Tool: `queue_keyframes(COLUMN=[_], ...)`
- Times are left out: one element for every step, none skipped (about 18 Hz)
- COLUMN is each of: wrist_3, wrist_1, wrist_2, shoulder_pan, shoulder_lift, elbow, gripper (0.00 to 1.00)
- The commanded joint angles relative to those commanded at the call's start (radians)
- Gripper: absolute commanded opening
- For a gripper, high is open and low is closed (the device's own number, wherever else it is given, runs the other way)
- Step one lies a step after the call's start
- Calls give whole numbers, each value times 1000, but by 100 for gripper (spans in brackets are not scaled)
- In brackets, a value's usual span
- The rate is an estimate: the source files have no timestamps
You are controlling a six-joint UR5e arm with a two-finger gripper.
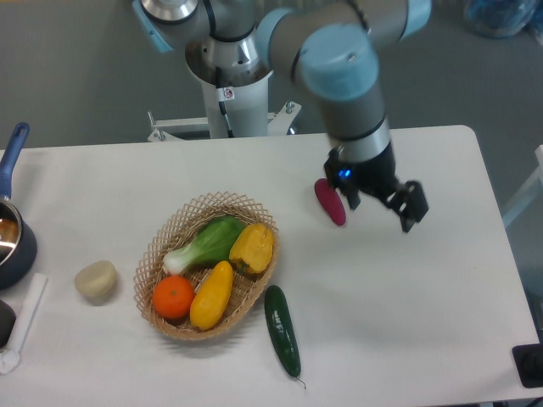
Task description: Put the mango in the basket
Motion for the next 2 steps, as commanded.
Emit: queue_keyframes(wrist_3=[0, 0], wrist_1=[-2, -2], wrist_2=[-3, -12], shoulder_pan=[3, 6], shoulder_lift=[11, 18], elbow=[-2, -9], gripper=[100, 100])
